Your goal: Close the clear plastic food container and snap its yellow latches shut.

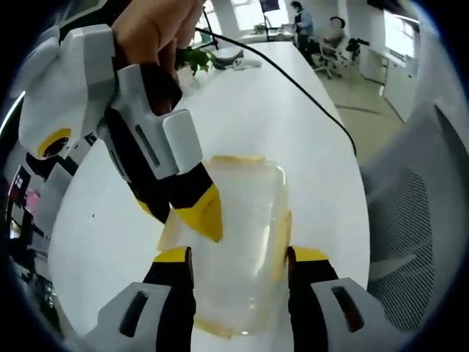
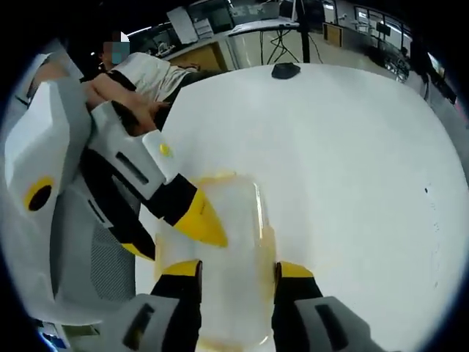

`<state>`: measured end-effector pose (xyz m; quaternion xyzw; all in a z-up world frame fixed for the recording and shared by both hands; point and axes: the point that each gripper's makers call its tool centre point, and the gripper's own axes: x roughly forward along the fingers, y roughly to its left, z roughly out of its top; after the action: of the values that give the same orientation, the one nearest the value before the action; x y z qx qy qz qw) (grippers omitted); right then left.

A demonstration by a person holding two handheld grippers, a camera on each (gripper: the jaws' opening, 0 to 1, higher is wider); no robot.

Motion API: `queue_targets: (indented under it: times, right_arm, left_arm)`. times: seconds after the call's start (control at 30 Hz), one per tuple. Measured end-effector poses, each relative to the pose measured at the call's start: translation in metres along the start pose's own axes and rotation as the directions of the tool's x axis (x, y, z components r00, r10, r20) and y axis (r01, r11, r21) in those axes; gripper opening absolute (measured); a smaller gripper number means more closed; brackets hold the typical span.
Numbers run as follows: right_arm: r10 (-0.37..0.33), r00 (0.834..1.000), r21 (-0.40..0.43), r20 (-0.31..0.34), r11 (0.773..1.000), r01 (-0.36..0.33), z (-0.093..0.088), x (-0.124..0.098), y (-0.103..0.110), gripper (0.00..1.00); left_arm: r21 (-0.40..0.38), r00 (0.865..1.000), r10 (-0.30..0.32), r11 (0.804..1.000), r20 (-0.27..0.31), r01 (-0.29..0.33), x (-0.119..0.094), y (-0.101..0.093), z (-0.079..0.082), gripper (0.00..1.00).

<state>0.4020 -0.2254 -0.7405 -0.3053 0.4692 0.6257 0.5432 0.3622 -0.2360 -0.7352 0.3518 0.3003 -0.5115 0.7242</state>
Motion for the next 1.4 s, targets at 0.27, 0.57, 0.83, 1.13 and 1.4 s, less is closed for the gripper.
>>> queue_targets:
  times: [0.27, 0.57, 0.83, 1.13, 1.4]
  right_arm:
    - [0.015, 0.999, 0.005, -0.029, 1.0, -0.014, 0.002, 0.0, -0.001, 0.28]
    - [0.023, 0.999, 0.012, -0.022, 1.0, -0.023, -0.001, 0.0, -0.001, 0.29]
    - [0.033, 0.999, 0.034, 0.01, 0.999, -0.034, -0.004, -0.002, -0.003, 0.32]
    - [0.0, 0.997, 0.031, 0.074, 1.0, -0.002, 0.001, -0.005, -0.002, 0.35]
    - [-0.026, 0.995, 0.033, 0.096, 0.999, 0.023, 0.004, -0.009, -0.002, 0.43]
  left_arm:
    - [0.028, 0.998, 0.059, 0.998, -0.019, -0.058, -0.001, 0.004, -0.002, 0.43]
    - [0.019, 0.999, 0.03, 0.999, -0.014, -0.029, 0.003, 0.001, -0.002, 0.44]
    - [0.032, 0.999, 0.031, 0.999, -0.012, -0.03, 0.002, 0.0, -0.001, 0.46]
    - [0.045, 1.0, 0.001, 0.999, 0.0, -0.001, -0.002, -0.002, 0.003, 0.46]
    - [0.016, 0.999, -0.031, 0.999, 0.014, 0.031, -0.012, 0.001, 0.004, 0.51]
